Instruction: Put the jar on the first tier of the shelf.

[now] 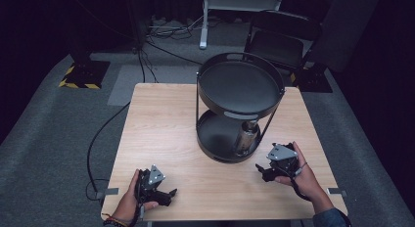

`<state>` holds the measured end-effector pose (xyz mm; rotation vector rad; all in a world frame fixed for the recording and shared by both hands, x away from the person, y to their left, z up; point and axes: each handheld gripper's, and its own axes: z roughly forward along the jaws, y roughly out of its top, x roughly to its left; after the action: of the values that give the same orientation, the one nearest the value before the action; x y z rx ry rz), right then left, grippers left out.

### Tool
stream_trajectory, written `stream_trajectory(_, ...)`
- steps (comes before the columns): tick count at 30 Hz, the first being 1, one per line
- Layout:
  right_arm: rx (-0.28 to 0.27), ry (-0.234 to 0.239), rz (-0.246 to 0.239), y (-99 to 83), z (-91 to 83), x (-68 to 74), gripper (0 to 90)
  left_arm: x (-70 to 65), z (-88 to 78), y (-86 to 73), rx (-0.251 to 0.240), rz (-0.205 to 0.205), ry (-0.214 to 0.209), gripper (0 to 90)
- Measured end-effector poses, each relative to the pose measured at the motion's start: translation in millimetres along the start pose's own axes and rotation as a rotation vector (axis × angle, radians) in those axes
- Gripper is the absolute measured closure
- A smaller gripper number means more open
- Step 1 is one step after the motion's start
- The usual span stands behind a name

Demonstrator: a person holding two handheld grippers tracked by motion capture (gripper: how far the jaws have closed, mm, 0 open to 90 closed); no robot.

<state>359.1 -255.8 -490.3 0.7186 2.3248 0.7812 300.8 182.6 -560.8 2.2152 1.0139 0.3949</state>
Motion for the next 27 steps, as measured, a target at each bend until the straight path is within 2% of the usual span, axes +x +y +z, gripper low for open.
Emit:
stream_trajectory(9, 0.019, -0.013, -0.006, -16.3, -8.9, -1.2, 3.2, 0.0, 0.0, 0.0, 0.0, 0.0, 0.0, 0.4)
stream_trajectory(27, 0.074, -0.03, -0.016, -49.6, -16.2, 1.3, 3.2, 0.0, -0.1, -0.1, 0.0, 0.001, 0.001, 0.4)
